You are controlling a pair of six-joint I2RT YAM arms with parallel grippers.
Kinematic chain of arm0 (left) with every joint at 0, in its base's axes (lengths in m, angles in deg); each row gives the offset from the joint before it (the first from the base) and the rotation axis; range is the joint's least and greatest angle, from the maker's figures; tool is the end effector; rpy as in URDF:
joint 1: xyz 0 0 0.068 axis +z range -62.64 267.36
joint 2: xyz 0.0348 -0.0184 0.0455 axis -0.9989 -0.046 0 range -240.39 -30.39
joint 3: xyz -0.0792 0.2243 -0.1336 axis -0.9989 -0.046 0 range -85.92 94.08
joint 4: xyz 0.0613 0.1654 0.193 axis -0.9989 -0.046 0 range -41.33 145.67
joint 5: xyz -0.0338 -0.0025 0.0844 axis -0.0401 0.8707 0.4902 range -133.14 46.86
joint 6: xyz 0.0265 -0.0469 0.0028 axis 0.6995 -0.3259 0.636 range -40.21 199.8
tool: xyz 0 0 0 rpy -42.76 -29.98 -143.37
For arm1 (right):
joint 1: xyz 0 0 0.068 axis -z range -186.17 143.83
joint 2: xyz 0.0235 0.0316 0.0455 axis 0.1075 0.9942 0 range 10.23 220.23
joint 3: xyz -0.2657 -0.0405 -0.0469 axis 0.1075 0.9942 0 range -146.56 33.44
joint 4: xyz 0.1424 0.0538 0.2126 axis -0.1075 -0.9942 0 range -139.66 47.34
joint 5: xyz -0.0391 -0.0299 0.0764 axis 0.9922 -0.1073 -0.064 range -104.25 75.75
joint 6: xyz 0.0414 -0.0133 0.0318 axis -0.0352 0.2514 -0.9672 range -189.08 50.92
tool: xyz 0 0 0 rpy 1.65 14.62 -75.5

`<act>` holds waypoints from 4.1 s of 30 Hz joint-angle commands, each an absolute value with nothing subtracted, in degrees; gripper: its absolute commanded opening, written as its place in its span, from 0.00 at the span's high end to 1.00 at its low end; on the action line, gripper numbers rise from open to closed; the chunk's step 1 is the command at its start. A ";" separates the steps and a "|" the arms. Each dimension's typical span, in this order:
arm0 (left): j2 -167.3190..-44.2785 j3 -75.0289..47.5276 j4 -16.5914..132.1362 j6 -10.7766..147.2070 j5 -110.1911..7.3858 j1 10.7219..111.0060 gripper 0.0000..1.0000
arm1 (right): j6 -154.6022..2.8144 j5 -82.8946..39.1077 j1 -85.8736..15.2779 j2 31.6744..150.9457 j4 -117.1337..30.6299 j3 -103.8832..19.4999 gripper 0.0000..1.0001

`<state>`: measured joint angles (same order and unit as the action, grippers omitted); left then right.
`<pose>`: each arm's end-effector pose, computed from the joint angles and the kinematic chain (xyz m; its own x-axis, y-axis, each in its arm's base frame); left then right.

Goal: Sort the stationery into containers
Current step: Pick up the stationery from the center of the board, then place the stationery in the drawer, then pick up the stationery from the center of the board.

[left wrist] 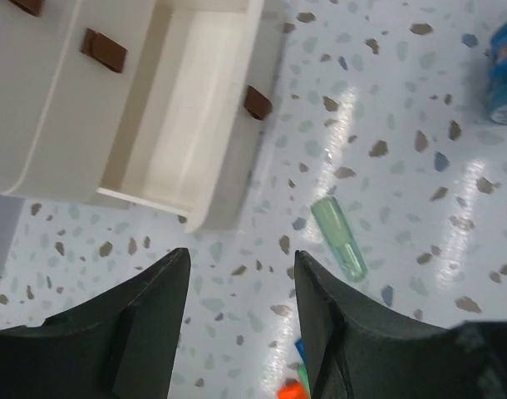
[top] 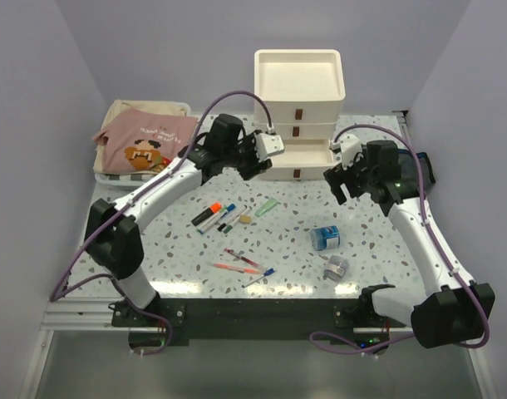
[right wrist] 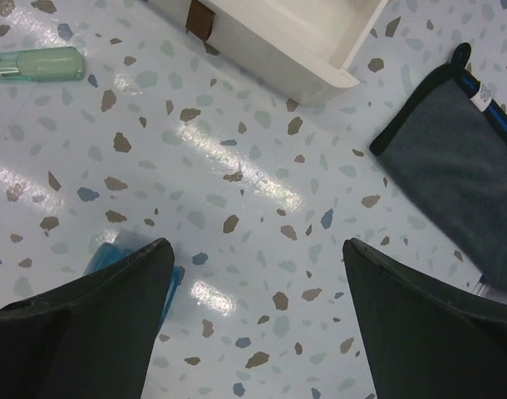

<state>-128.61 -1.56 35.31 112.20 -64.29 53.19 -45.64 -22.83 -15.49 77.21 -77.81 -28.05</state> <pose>0.3226 -0.2345 0.3141 0.0203 0.5904 -0.8069 0.9000 0.3407 0.2719 0.2450 0.0455 0.3217 -0.4816 -0.4777 -0.7348 -0.5051 0.8364 -0.2127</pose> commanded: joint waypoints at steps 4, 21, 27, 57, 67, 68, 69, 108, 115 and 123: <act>-125.05 -15.05 24.46 110.90 -68.19 52.56 0.43 | -50.36 -25.68 -14.96 75.44 -75.44 -26.94 0.12; -124.43 -27.65 33.87 131.04 -70.83 52.03 0.55 | -49.92 -26.56 -14.52 73.34 -76.41 -24.57 0.13; -126.10 -26.77 36.25 131.47 -70.21 52.12 0.54 | -50.01 -26.73 -14.26 72.63 -76.41 -23.25 0.13; -132.43 -24.22 33.70 133.06 -68.98 51.24 0.75 | -49.66 -26.73 -13.38 73.60 -75.18 -21.49 0.13; -127.78 -8.07 19.65 131.21 -79.25 51.68 1.00 | -48.69 -25.94 -13.03 73.86 -75.97 -22.98 0.14; -127.69 -5.61 19.02 130.78 -81.09 51.51 1.00 | -48.69 -26.12 -13.11 74.04 -75.88 -22.90 0.14; -128.12 -0.80 19.19 129.12 -81.37 51.33 1.00 | -48.69 -26.29 -13.03 74.30 -75.71 -22.90 0.14; -130.80 -5.65 75.43 114.52 -51.68 49.75 0.36 | -45.10 -37.85 -12.32 81.85 -79.11 -32.20 0.13; -104.44 -21.39 68.70 105.47 -37.44 50.79 0.13 | -20.08 -42.83 -23.98 97.75 -92.04 -44.86 0.16; -91.92 -35.55 48.21 83.16 -39.27 65.19 0.07 | -0.20 -38.69 -35.60 113.48 -99.07 -57.34 0.36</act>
